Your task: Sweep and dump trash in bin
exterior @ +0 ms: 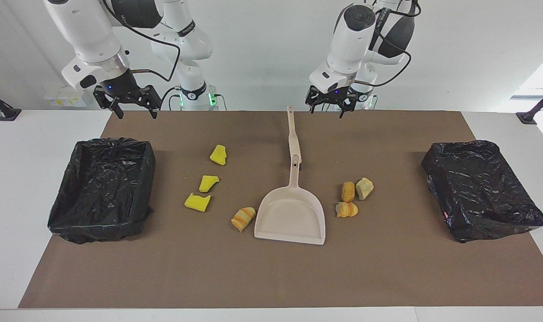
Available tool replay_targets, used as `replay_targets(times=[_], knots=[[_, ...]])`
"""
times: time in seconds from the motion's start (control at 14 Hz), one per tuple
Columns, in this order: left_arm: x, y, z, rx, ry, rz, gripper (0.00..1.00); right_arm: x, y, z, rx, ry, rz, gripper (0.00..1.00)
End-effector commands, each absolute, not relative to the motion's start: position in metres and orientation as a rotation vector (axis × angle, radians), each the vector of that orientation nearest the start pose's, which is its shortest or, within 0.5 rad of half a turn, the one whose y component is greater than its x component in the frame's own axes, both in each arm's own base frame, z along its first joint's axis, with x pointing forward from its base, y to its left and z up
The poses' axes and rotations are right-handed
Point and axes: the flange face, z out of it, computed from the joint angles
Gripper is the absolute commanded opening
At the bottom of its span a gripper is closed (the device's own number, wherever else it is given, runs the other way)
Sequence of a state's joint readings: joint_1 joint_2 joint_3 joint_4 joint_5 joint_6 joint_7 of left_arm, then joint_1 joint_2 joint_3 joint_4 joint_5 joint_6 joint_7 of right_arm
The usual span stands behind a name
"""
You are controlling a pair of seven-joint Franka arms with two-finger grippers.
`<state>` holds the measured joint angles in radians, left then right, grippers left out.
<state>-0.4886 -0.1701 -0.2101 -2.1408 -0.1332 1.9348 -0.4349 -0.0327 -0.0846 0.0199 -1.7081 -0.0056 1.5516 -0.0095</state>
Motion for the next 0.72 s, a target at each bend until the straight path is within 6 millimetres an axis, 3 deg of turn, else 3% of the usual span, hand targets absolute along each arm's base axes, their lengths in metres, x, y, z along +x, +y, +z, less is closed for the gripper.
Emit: replay_targets(times=[0.0, 0.36, 0.64], knots=[[0.333, -0.351, 0.417, -3.185, 0.257, 0.126, 1.0, 0.512, -0.005, 0.6, -3.13, 0.025, 0.108, 1.0], [0.279, -0.375, 0.359, -3.141, 0.192, 0.178, 1.0, 0.509, -0.005, 0.599, -3.13, 0.028, 0.113, 1.0], [0.276, -0.375, 0.355, -3.145, 0.187, 0.17, 1.0, 0.509, -0.004, 0.599, -3.131, 0.023, 0.113, 1.0]])
